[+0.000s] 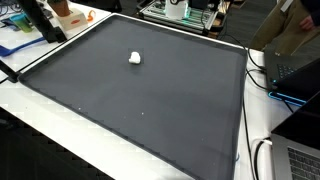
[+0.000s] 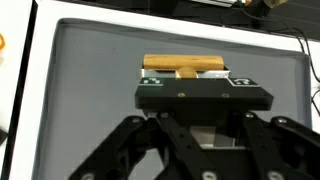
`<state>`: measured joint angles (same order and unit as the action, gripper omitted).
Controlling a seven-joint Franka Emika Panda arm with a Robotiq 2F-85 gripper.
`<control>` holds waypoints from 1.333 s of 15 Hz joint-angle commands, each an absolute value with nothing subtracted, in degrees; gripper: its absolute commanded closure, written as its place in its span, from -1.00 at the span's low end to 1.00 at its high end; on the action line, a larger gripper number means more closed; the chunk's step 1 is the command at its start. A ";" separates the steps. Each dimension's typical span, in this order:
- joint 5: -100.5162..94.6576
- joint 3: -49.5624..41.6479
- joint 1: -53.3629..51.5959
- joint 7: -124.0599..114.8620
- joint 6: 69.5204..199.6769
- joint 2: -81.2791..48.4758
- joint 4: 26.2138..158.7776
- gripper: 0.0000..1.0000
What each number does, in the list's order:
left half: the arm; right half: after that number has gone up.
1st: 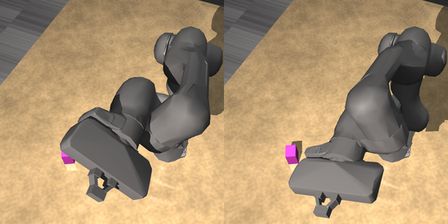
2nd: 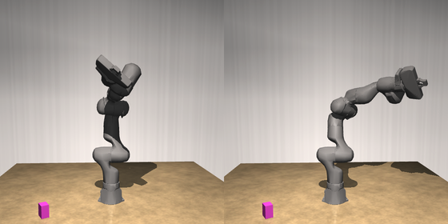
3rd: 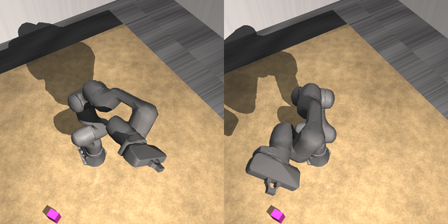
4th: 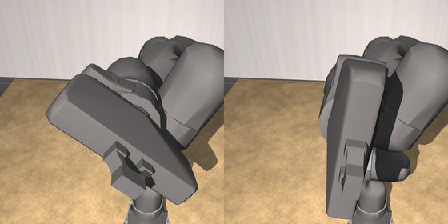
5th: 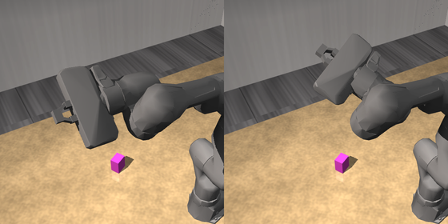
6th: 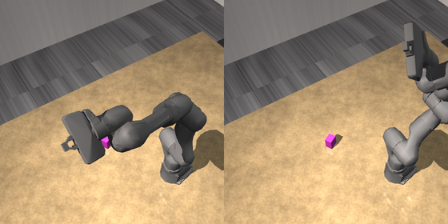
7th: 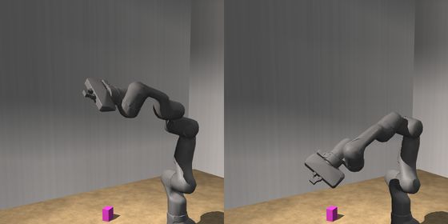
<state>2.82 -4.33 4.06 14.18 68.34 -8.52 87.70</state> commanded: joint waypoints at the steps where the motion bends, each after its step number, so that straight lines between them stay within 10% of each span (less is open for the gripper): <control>1: 3.01 -3.97 4.53 13.81 68.40 -7.46 88.64 0.06; 2: 3.15 -3.95 4.45 13.56 68.59 -6.88 89.37 0.06; 3: 3.21 -3.89 4.34 13.41 68.85 -6.68 89.82 0.56; 18: 6.96 -1.93 4.99 -17.40 93.50 15.70 117.00 0.56; 19: 6.72 -0.83 4.57 -18.54 94.01 16.33 117.57 0.06; 20: 6.72 -0.59 4.42 -18.58 94.01 16.29 117.54 0.06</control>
<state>6.75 -0.48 4.53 -18.57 94.11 16.32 117.64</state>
